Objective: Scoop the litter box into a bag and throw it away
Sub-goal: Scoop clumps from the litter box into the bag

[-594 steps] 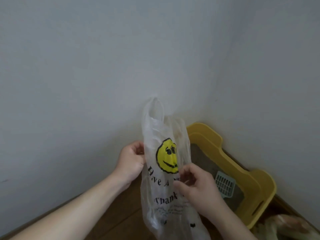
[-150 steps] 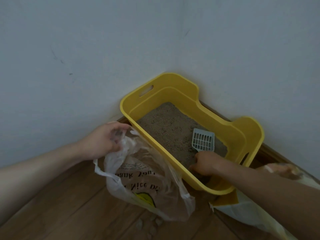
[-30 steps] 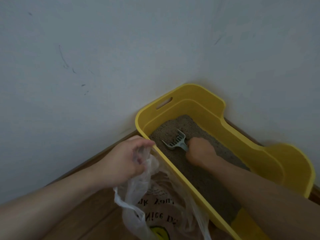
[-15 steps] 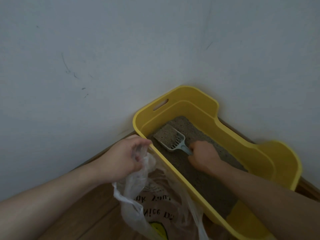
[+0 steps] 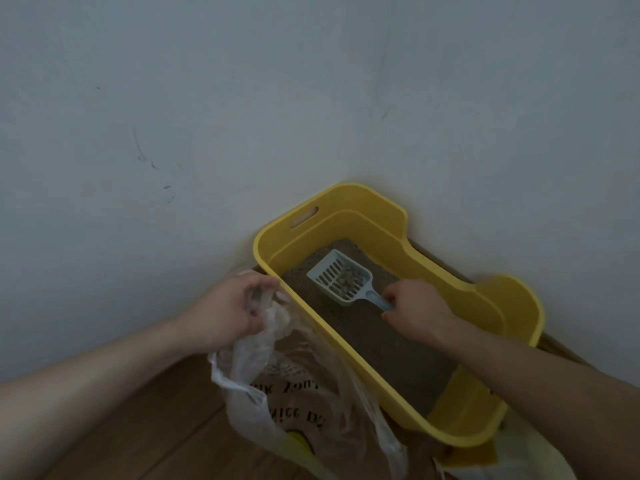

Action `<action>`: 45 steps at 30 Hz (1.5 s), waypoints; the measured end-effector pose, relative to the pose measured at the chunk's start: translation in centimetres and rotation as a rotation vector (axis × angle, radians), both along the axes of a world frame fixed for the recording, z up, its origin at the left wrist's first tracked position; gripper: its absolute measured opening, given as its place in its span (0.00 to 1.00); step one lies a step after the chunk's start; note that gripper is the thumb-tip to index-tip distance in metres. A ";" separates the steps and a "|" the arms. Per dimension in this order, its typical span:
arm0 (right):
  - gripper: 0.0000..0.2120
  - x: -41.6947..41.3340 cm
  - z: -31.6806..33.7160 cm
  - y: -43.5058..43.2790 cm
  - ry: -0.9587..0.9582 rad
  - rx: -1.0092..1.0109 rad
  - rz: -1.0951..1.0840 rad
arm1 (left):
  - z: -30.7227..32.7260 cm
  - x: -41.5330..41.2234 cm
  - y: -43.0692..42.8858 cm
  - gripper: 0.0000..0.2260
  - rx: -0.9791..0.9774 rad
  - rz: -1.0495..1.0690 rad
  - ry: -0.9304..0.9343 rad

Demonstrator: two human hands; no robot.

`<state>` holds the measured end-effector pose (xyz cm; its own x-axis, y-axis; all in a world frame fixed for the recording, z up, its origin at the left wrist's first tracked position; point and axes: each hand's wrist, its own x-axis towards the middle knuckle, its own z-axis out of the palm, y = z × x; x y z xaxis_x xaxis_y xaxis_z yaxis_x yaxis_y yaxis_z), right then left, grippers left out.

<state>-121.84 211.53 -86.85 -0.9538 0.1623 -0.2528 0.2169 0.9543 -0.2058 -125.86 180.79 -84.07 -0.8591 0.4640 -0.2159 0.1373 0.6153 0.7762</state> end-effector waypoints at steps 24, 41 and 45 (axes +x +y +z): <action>0.12 7.3 10.6 -1.6 -0.082 -0.021 0.209 | 2.0 0.9 0.0 0.33 -0.112 -0.060 0.008; 0.11 7.6 9.2 -5.0 -0.259 -0.117 0.470 | 0.9 1.0 -1.7 0.37 -0.119 -0.146 -0.009; 0.11 7.4 9.0 -5.4 -0.251 -0.108 0.477 | 0.4 1.2 -2.4 0.37 -0.109 -0.161 -0.014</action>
